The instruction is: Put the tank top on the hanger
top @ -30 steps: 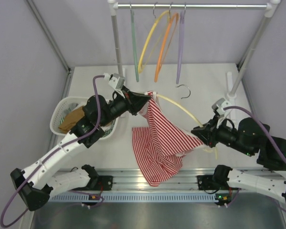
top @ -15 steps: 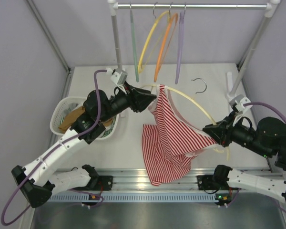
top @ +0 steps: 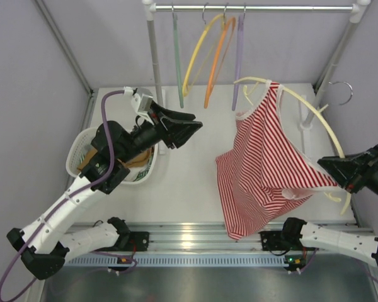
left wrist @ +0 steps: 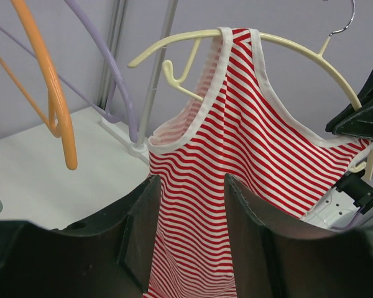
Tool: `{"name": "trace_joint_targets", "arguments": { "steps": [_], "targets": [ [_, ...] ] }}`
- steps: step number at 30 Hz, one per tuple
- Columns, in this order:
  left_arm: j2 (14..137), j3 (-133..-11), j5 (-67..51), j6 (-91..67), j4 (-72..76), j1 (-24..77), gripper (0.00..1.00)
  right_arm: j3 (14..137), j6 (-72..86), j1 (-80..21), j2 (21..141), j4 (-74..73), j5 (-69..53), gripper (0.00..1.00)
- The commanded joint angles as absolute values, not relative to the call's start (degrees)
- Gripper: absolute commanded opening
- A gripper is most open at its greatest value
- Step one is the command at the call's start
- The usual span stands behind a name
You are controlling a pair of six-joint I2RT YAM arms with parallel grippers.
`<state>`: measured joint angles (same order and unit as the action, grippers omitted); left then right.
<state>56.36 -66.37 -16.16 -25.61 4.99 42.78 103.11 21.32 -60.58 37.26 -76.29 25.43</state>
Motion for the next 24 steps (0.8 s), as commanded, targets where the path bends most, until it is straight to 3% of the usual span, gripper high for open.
{"name": "trace_joint_targets", "arguments": {
  "steps": [1,7,16,22,24],
  "targets": [
    [55.9,-68.38,-17.49,-25.49,7.91,42.71,0.5,107.57,23.46,-60.29,38.49,-79.36,29.43,0.0],
    [55.9,-68.38,-17.58,-25.23,7.21,42.63,0.51,112.85,27.94,-60.38,41.56,-85.42,38.73,0.0],
    [56.34,-68.29,-18.1,-24.79,5.1,42.63,0.51,111.0,26.29,-63.19,52.8,-81.66,52.37,0.0],
    [55.64,-67.68,-18.28,-24.17,2.99,42.63,0.51,113.73,20.06,-61.36,61.59,-75.43,50.64,0.0],
    [55.29,-67.24,-18.54,-24.26,2.99,42.63,0.51,113.91,17.59,-54.37,62.84,-73.23,46.43,0.0]
  ]
}}
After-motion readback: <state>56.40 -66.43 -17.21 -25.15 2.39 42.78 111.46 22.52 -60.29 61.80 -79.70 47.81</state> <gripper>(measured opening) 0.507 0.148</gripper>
